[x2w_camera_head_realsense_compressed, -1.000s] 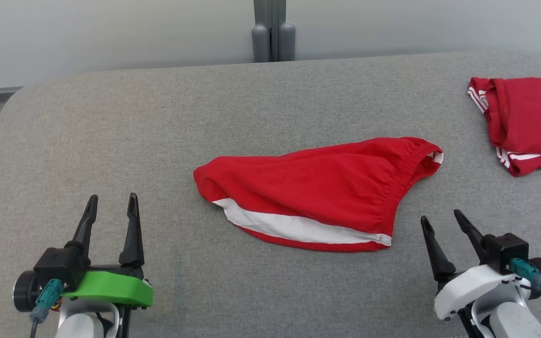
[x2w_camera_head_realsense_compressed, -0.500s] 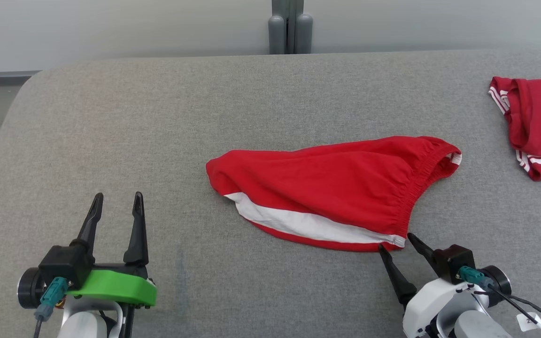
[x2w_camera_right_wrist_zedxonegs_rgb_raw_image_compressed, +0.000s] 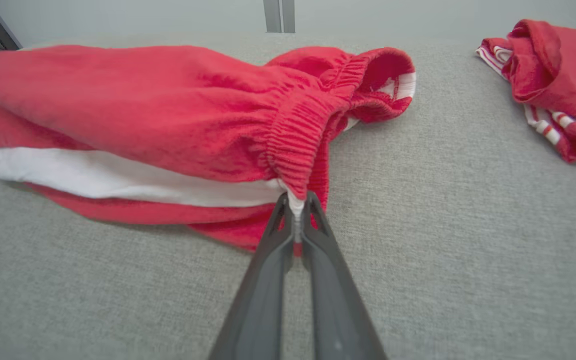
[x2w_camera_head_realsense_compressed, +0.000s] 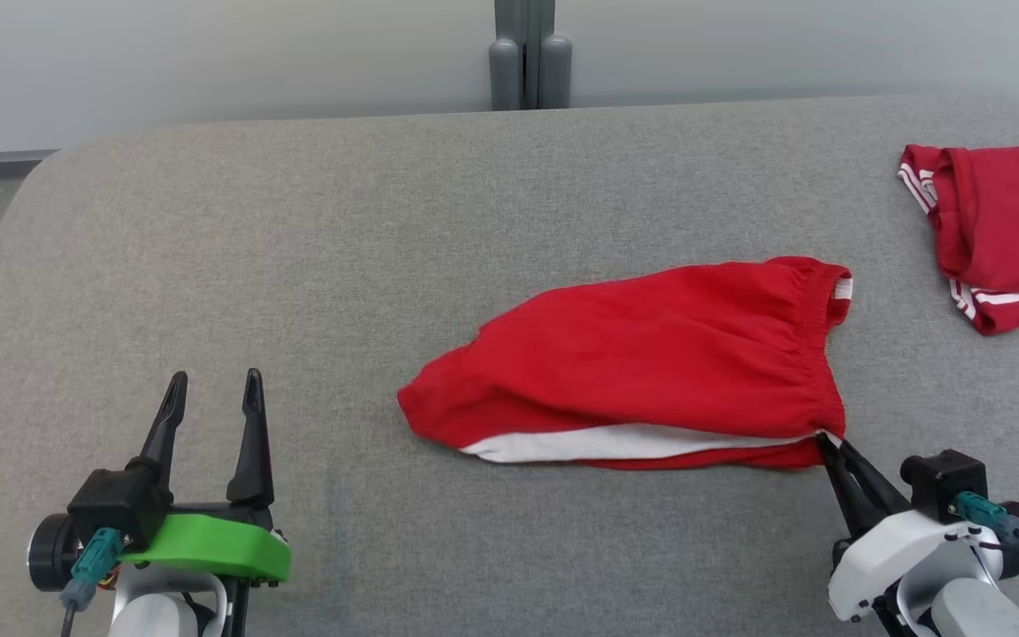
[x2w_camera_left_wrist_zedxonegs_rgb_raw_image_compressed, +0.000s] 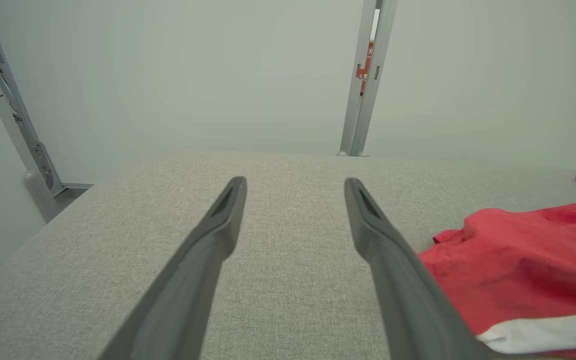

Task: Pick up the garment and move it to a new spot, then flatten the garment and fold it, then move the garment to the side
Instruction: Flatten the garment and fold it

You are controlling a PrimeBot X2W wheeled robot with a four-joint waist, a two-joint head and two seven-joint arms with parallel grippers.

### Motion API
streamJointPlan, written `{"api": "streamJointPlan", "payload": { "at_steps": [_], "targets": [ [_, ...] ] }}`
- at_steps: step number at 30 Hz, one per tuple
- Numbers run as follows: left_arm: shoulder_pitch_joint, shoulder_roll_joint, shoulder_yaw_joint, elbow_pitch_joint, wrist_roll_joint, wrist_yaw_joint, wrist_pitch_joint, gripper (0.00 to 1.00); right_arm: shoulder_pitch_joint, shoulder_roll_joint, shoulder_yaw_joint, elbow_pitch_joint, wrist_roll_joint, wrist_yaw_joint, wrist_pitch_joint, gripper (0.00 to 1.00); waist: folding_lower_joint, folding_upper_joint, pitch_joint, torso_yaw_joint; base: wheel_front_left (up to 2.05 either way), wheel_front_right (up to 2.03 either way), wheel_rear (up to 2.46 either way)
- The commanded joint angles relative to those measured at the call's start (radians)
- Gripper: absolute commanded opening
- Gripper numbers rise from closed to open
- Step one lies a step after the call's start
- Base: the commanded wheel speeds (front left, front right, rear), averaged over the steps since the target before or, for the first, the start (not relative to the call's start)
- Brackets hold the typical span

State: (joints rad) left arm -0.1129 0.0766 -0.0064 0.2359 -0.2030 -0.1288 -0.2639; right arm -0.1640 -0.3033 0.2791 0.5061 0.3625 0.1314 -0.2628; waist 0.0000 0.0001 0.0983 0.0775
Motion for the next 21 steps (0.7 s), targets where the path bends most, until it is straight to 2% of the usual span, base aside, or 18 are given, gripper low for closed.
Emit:
{"api": "streamJointPlan", "payload": {
  "at_steps": [1,3,4,5,12,21],
  "targets": [
    [0.007,-0.001,0.000,0.003,-0.004,-0.004,0.000,1.00,0.015,-0.013,-0.005,-0.008,0.011,-0.002,-0.002,0.00,0.0000,-0.0001,-0.006,-0.012,0.00,0.00,0.00],
    [0.006,-0.002,-0.001,0.004,-0.004,-0.004,0.000,1.00,0.025,-0.020,0.001,-0.018,0.027,-0.002,-0.002,0.00,0.0000,-0.0001,-0.007,-0.019,0.00,0.00,0.00],
    [0.005,-0.002,-0.002,0.004,-0.005,-0.004,0.000,1.00,0.027,-0.025,0.002,-0.021,0.031,-0.002,-0.002,0.33,0.0000,-0.0001,-0.007,-0.022,0.00,0.00,0.00],
    [0.004,-0.002,-0.002,0.005,-0.005,-0.004,0.000,1.00,0.026,-0.028,0.002,-0.026,0.033,-0.002,-0.002,0.98,0.0000,-0.0001,-0.007,-0.024,0.00,0.00,0.00],
    [0.007,0.000,-0.002,0.006,-0.004,-0.004,0.000,1.00,0.062,0.001,-0.053,-0.145,0.008,-0.002,-0.002,1.00,0.0000,-0.0001,-0.014,-0.031,0.00,0.00,0.00],
    [0.016,0.004,-0.016,0.023,-0.010,-0.004,0.000,1.00,0.141,0.086,-0.152,-0.385,-0.066,-0.002,-0.002,1.00,0.0000,-0.0001,-0.010,-0.050,0.00,0.00,0.00]
  ]
}}
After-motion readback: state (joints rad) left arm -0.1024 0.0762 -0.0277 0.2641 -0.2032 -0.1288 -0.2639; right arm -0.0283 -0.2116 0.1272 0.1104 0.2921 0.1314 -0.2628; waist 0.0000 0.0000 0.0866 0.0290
